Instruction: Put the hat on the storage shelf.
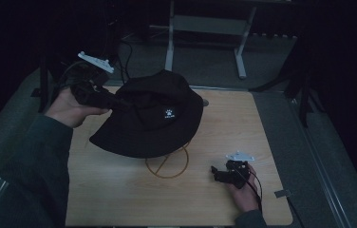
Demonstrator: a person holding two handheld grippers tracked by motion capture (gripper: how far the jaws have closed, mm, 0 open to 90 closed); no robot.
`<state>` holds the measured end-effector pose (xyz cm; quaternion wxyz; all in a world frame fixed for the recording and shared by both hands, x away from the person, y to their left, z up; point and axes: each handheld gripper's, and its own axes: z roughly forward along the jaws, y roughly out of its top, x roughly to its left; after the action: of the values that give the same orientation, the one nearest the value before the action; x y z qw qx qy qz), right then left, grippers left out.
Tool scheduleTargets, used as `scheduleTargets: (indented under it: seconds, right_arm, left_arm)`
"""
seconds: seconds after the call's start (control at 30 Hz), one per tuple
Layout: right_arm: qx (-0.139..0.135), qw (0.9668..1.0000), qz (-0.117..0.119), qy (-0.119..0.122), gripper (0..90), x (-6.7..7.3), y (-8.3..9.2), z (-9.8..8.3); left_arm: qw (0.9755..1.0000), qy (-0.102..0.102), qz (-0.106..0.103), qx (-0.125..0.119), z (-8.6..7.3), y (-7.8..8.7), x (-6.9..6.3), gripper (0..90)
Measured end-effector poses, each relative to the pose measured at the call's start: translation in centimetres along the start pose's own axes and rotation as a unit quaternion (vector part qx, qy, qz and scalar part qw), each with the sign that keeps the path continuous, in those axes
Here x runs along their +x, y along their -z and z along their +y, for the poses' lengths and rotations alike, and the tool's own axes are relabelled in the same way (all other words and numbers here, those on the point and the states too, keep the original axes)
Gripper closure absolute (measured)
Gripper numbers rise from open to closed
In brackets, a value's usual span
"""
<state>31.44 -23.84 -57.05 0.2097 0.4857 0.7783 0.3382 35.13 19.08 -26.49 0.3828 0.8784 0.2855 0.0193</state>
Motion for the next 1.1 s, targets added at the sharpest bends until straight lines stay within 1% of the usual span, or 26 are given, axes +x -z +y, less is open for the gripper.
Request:
scheduleTargets:
  seconds: [0.1, 0.2, 0.4, 0.53, 0.63, 0.73, 0.83, 0.9, 1.03, 1.1]
  right_arm:
    - [0.000, 1.0000, 0.000, 0.000, 12.7, 0.0, 0.0, 0.0]
    - [0.000, 1.0000, 0.000, 0.001, 12.7, 0.0, 0.0, 0.0]
    - [0.000, 1.0000, 0.000, 0.001, 12.7, 0.0, 0.0, 0.0]
    - [-0.001, 1.0000, 0.000, 0.001, 12.7, 0.0, 0.0, 0.0]
    - [-0.001, 1.0000, 0.000, 0.001, 12.7, 0.0, 0.0, 0.0]
    - [0.000, 1.0000, 0.000, 0.001, 12.7, 0.0, 0.0, 0.0]
    - [-0.001, 1.0000, 0.000, 0.001, 12.7, 0.0, 0.0, 0.0]
    - [-0.001, 1.0000, 0.000, 0.001, 12.7, 0.0, 0.0, 0.0]
    - [0.000, 1.0000, 0.001, 0.000, 12.7, 0.0, 0.0, 0.0]
    - [0.000, 1.0000, 0.001, 0.000, 12.7, 0.0, 0.0, 0.0]
  left_arm:
    - [1.0000, 0.001, -0.008, 0.003, -0.1, -0.9, 0.1, 87.4]
    - [0.9999, 0.000, -0.011, 0.010, -0.1, -1.7, 0.1, 87.0]
    - [0.9998, -0.003, -0.007, 0.021, -0.1, -2.8, 0.0, 85.9]
    - [0.9995, -0.002, 0.004, 0.030, -0.3, -3.5, 0.1, 82.3]
    - [0.9992, -0.005, 0.005, 0.040, -0.4, -4.0, 0.1, 78.4]
    - [0.9990, -0.001, 0.001, 0.044, -0.3, -4.4, 0.0, 72.2]
    - [0.9992, 0.006, 0.002, 0.040, -0.3, -4.4, 0.1, 64.0]
    - [0.9992, 0.006, 0.001, 0.040, -0.3, -4.4, 0.1, 61.1]
    - [0.9993, 0.018, 0.001, 0.034, -0.3, -4.2, 0.3, 53.5]
    - [0.9993, 0.021, 0.002, 0.032, -0.3, -4.1, 0.3, 51.5]
